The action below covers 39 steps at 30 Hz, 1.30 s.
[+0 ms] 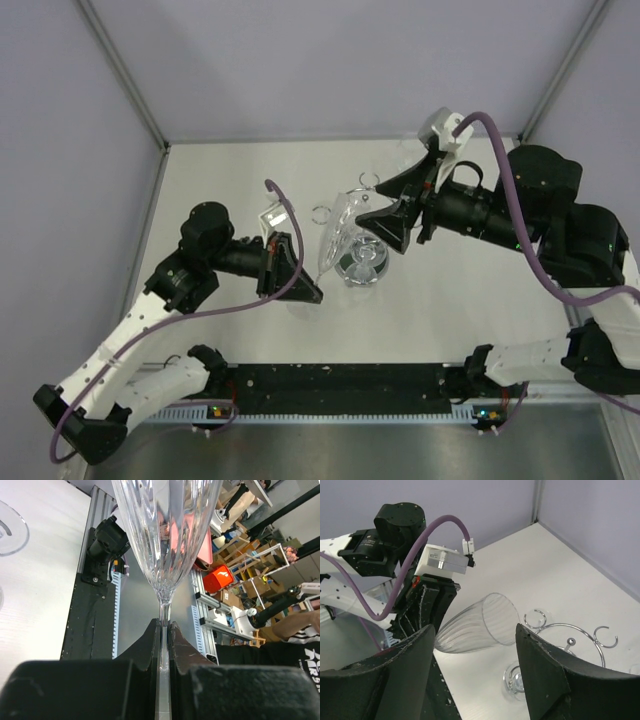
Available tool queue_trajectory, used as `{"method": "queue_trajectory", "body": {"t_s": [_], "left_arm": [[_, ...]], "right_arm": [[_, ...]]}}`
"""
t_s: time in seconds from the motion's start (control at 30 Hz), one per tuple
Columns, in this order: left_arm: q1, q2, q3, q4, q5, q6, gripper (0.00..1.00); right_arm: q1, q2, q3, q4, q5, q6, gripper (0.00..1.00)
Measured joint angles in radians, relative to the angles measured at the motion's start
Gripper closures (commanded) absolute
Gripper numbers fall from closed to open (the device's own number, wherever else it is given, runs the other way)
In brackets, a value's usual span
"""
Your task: Take the wine glass off the wine glass rack
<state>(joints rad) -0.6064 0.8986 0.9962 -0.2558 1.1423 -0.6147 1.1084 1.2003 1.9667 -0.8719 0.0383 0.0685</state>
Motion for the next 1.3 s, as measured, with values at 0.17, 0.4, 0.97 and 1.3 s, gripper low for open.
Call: {"method": "queue_trajectory", "body": {"t_s": [0.17, 0.4, 0.97, 1.3], "left_arm": [[-0.003, -0.052, -0.017, -0.046, 0.022, 0.068, 1.00], [-0.004, -0.066, -0.039, -0.065, 0.043, 0.108, 1.00], [-0.004, -0.111, -0.056, -0.095, 0.065, 0.169, 1.00], [-0.006, -0.113, -0.056, -0.116, 0.066, 0.200, 1.00]], "right_arm": [[0.000, 0.002, 0.042, -0.019, -0.042, 0.060, 0.35], [0.000, 0.012, 0.066, -0.056, -0.094, 0.127, 0.37], [0.000, 0.115, 0.062, -0.095, -0.186, 0.165, 0.50], [-0.024, 0.097, 0.028, -0.096, -0.292, 0.180, 0.77]]}}
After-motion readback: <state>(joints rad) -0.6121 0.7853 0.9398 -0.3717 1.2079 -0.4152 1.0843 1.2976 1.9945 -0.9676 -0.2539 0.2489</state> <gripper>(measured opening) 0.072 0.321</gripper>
